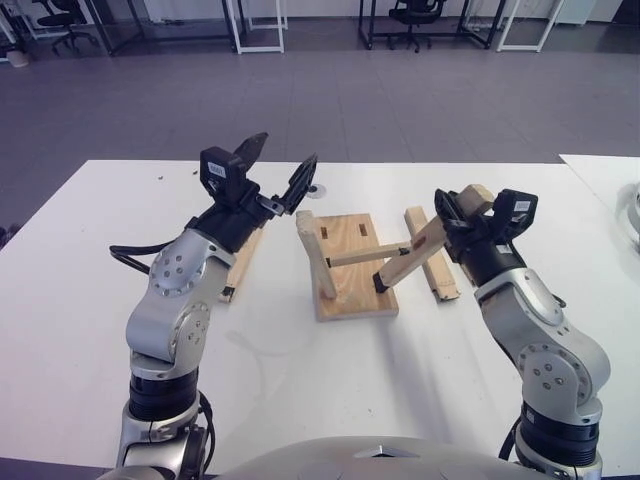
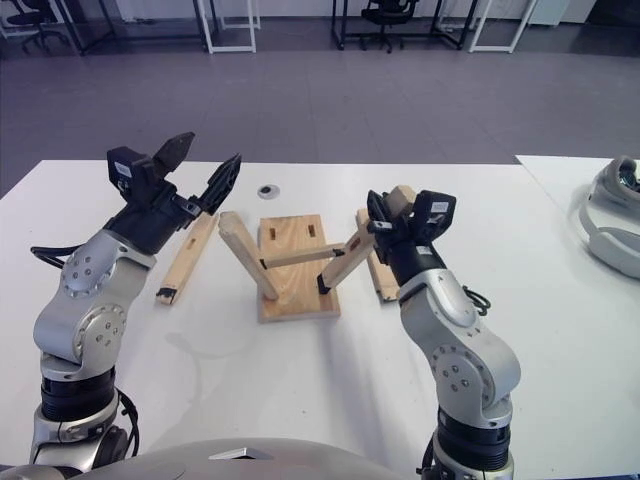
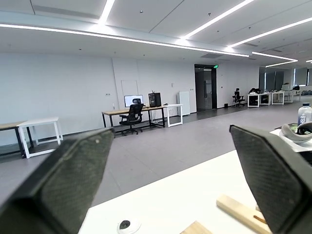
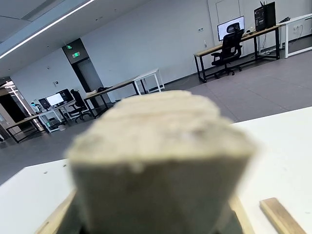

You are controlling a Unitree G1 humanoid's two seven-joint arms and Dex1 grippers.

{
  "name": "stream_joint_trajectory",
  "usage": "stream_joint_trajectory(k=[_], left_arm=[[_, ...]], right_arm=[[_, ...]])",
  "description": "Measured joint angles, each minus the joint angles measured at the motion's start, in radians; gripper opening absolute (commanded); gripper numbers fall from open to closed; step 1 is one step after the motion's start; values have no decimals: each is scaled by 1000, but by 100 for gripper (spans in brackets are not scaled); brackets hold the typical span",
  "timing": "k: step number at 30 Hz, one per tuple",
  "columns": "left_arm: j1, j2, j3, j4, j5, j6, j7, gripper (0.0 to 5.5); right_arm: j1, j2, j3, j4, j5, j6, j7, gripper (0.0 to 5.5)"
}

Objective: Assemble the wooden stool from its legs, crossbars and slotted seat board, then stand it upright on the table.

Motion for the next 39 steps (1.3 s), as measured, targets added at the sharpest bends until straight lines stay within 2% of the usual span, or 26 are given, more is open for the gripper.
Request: stream_joint_trajectory(k=[3,7,14,16,17,19,23,25,32,36,39], left_arm=[[1,-27,-41,-18,-2,11,11,436],[28,-59,-111,-26,27,-13,33,436],[29,-123,-141,20,72,-70,79,436],[24,-136,-153,45,95,-95,82,436],[8,-155,-183,68,102,-113,83,436],[-1,-174,-199,95,138,-147,95,436],[1,-190,-227,140,216,-225,129,436],[1,-195,-232,143,221,-230,133,436],[-4,-182,-206,116,203,-212,113,436],[-1,-168,-196,114,201,-185,104,436],[-15,-162,-192,82,172,-142,94,436]], right_arm=[[2,-12,41,-17,-36,0,-2,102],[-13,-89,137,-50,-118,12,19,103],[-94,-101,152,-16,-147,92,10,107],[-95,-103,153,6,-159,98,19,175],[-54,-125,183,76,-173,157,55,190],[-37,-145,180,92,-181,142,108,240],[-19,-153,182,93,-193,110,178,317],[-12,-139,182,98,-204,74,199,323],[12,-92,79,95,-159,-9,306,323],[-41,-100,-92,58,-35,-103,391,323],[-202,-150,-230,109,134,-119,422,323]])
